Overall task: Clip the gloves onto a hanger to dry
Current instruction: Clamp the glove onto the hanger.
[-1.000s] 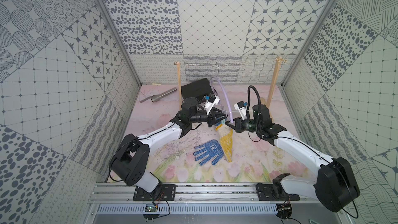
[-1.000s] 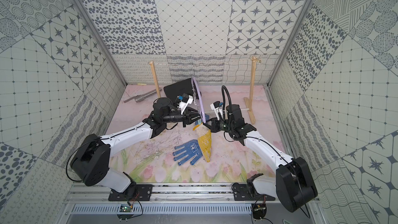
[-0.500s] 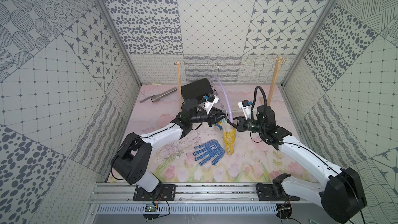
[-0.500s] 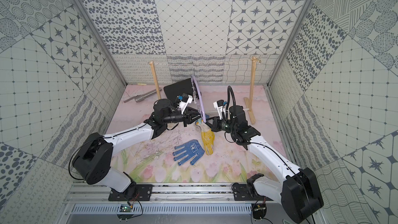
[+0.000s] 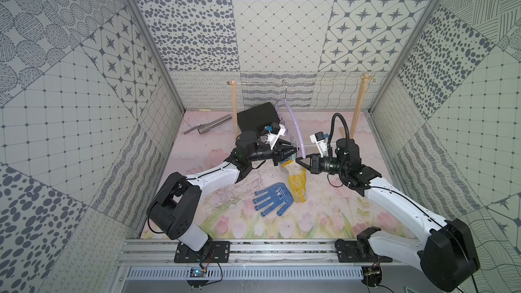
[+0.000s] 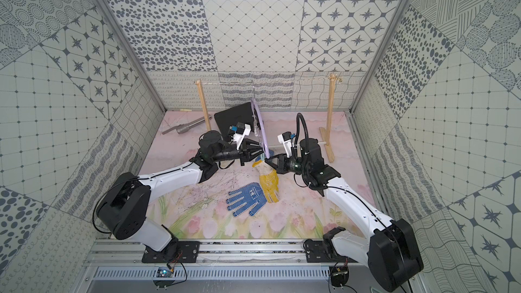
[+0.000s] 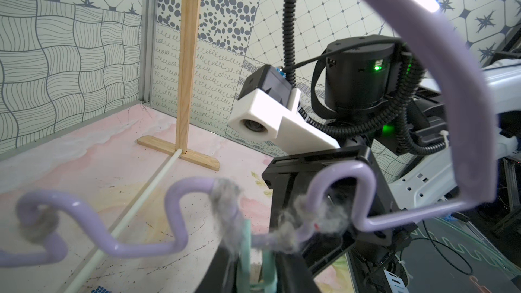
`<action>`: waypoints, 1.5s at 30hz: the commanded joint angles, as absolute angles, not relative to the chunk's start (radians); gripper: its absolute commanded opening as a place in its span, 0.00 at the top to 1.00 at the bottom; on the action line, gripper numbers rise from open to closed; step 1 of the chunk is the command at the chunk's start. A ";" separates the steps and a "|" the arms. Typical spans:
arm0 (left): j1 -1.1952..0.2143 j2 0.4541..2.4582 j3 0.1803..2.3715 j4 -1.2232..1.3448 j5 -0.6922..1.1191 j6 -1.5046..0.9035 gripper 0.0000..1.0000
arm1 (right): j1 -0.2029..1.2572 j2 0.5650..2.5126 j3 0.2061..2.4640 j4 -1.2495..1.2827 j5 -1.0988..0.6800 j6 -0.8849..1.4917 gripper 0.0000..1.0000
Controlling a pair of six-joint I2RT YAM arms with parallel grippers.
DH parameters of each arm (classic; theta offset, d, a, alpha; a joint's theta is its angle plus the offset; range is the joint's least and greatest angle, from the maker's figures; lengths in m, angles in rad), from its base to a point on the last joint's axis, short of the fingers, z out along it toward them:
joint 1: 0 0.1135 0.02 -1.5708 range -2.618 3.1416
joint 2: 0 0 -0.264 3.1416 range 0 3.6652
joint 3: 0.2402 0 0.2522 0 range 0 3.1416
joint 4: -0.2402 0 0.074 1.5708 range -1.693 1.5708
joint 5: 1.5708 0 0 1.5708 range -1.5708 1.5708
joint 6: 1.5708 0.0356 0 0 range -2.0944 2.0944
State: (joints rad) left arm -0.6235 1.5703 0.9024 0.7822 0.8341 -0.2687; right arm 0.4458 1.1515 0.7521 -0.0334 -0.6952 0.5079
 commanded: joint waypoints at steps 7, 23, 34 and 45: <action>-0.601 1.605 0.915 1.077 0.969 -0.390 1.00 | 0.442 1.098 0.768 -0.025 -0.737 0.476 1.00; -0.601 1.610 0.913 1.129 1.003 -0.482 1.00 | 0.418 1.072 0.811 -0.051 -0.735 0.486 1.00; -0.601 1.607 0.911 1.087 1.010 -0.466 1.00 | 0.406 1.055 0.830 -0.042 -0.736 0.506 1.00; -0.601 1.596 0.908 1.025 0.996 -0.397 1.00 | 0.395 1.044 0.839 -0.015 -0.759 0.535 1.00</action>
